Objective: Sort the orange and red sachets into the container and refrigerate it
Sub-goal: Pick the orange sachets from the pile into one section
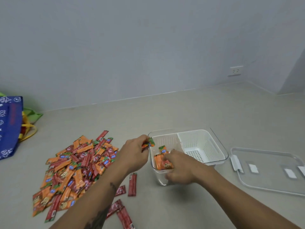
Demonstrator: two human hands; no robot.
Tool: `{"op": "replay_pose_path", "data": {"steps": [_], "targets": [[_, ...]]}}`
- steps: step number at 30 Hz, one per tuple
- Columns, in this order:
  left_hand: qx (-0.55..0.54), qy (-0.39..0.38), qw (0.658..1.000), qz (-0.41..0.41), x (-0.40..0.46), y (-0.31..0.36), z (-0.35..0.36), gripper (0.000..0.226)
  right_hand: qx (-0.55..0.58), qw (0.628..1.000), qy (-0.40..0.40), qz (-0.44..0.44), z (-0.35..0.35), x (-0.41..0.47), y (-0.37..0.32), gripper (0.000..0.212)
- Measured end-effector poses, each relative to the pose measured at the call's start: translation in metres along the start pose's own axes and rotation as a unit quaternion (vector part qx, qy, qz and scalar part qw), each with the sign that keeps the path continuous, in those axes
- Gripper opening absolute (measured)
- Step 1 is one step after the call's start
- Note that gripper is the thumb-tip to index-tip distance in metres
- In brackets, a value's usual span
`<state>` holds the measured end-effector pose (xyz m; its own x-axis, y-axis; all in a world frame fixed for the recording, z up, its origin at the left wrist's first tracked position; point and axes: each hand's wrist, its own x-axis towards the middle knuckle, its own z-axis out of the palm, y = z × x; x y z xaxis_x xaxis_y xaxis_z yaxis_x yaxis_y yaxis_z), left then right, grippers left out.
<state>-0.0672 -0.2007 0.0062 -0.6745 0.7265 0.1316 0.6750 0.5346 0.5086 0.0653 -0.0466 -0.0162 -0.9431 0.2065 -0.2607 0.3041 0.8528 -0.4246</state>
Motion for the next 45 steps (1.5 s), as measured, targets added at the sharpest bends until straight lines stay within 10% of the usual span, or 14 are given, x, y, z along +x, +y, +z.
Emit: {"op": "replay_pose_path", "data": {"steps": [13,23,30,45], "targets": [[-0.044,-0.136,0.988,-0.065,0.068,0.038,0.045,0.046,-0.202,0.972,0.118,-0.04,0.03,-0.003,0.001,0.024],[-0.045,0.035,0.998,0.006,0.019,0.004,0.028,0.025,-0.146,0.972,0.176,-0.063,0.035,-0.005,0.005,0.024],[-0.081,0.06,0.992,-0.078,-0.06,-0.079,-0.005,0.02,0.107,0.975,0.177,-0.084,0.02,0.005,-0.032,0.015],[-0.05,0.05,0.975,-0.212,-0.182,-0.284,-0.068,0.02,0.099,0.987,0.012,-0.124,0.144,0.095,-0.231,0.033]]}}
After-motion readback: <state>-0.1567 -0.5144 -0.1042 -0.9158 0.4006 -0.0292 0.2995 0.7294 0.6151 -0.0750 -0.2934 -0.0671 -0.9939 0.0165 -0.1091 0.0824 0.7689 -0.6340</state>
